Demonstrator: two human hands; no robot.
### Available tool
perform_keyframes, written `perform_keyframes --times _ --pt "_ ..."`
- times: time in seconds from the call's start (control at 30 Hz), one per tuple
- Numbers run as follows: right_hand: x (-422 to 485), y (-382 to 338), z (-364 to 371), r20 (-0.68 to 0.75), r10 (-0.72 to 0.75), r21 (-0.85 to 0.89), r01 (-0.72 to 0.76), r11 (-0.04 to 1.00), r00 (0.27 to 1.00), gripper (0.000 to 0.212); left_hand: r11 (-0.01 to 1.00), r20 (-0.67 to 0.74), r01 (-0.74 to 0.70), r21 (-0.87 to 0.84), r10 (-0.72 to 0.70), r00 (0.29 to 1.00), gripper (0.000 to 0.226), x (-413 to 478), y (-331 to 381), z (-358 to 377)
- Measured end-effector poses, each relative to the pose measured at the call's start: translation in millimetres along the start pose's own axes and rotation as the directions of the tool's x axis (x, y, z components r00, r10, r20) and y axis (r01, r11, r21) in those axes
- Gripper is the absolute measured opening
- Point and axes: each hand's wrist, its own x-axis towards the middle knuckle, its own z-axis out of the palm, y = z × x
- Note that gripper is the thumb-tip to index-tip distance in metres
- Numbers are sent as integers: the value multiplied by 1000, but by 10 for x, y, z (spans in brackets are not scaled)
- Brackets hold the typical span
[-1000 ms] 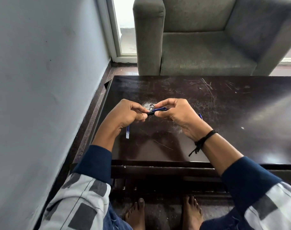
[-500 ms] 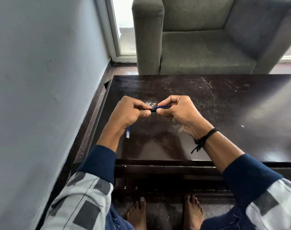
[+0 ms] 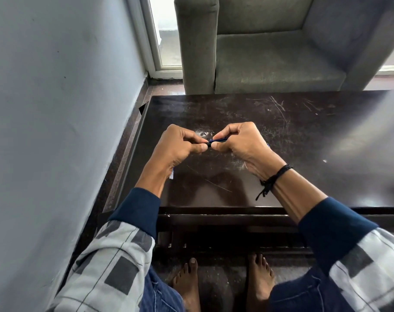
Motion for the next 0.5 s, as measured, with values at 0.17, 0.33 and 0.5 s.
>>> perform_keyframes --times 0.17,0.33,0.5 --pt "11 16 -14 20 7 26 -8 1000 1000 17 999 -2 -42 30 42 999 18 33 -13 69" --pt "81 -33 -76 76 -11 34 9 999 997 15 994 0 -96 56 96 995 19 57 21 2" --pt "154 -6 -198 52 -35 -37 37 999 998 12 993 -17 -86 87 88 996 19 62 -12 -78"
